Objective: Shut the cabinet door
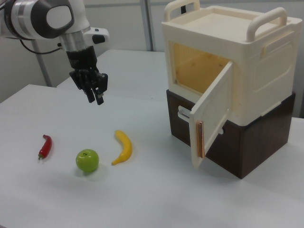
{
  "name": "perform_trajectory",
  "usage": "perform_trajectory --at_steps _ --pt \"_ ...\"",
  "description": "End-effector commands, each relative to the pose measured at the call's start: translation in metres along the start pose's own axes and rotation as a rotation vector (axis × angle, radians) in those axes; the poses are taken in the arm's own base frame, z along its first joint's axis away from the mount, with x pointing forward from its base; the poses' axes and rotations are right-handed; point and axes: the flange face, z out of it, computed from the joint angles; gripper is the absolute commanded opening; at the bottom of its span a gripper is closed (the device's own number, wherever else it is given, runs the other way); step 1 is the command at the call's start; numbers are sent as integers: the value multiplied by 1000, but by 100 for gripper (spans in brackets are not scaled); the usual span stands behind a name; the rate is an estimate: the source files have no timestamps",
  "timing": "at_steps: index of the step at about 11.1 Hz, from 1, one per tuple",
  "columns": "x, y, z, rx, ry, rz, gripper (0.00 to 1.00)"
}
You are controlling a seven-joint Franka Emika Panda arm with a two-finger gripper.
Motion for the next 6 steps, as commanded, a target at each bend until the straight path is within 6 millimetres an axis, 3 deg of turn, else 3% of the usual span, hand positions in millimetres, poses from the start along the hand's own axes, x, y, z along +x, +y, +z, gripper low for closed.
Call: perform_trajectory --at_steps 1,5,6 --pt "-3 7 -2 -12 -3 -19 0" --pt "-2 47 -30 -8 47 -8 0" --pt "-3 70 -39 -6 65 22 0"
